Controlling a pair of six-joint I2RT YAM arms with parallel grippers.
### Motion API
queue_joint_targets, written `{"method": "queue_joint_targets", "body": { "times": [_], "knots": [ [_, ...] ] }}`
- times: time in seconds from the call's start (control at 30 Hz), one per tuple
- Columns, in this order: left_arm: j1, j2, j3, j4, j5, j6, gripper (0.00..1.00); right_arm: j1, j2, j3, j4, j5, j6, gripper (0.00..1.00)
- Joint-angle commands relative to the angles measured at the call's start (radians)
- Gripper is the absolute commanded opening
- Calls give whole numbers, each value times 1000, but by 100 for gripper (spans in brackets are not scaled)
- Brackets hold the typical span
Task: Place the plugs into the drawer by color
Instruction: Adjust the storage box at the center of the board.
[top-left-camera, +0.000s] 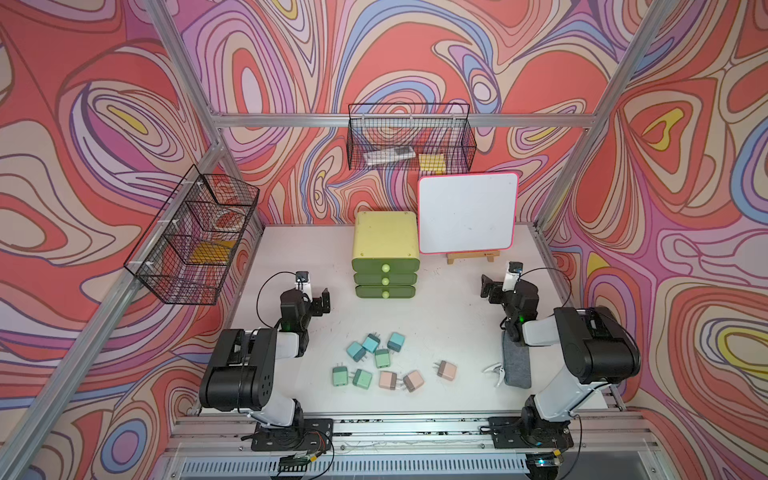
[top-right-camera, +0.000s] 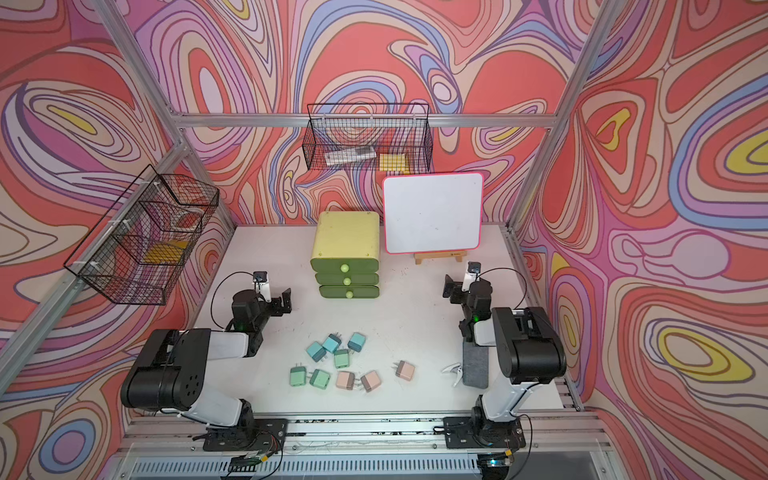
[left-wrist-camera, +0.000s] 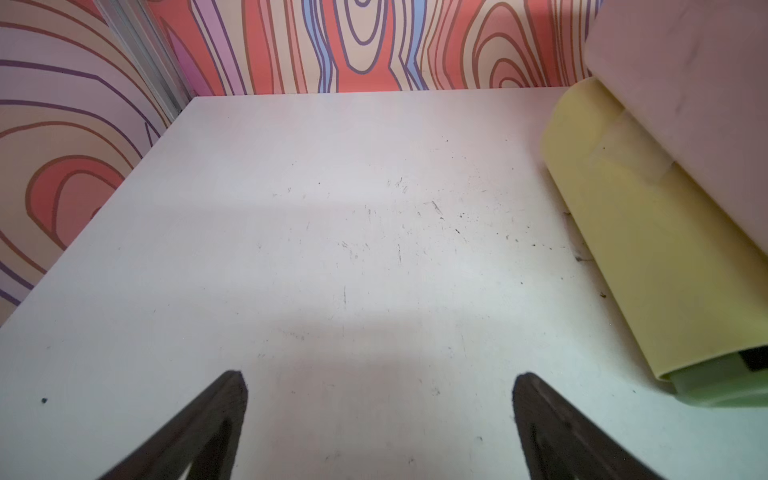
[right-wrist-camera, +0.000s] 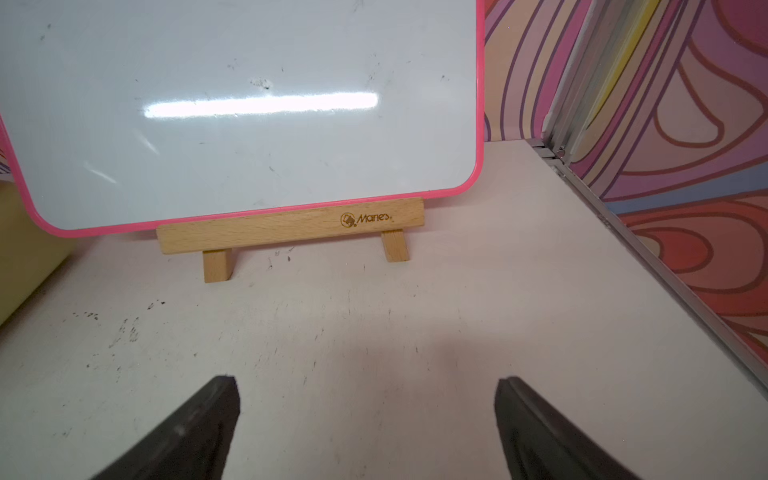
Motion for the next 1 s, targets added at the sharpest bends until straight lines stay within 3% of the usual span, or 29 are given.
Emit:
{"method": "queue_joint_targets", "body": {
  "times": [0.0,0.53,0.6,0.67,0.77,0.83,0.97],
  "knots": [
    [6,-11,-7,23,16,-7,99,4,-7,0,6,0,-6,98],
    [6,-9,-5,21,16,-9,99,6,-11,1,0,12,-4,98],
    [6,-11,-3,20,14,-7,99,15,-20,3,-3,65,1,98],
    [3,-53,19,-63,-41,-24,99,52,-75,16,-69,159,-8,98],
    [-23,-206,111,-369,-287,-106,99,113,-212,140,-430,303,65,98],
    [-26,-277,180,-493,-389,-185,99,126,-276,221,-625,303,203,98],
    [-49,-328,338,-791,-423,-310,99,195,-344,294,-738,230,326,98]
  ]
}}
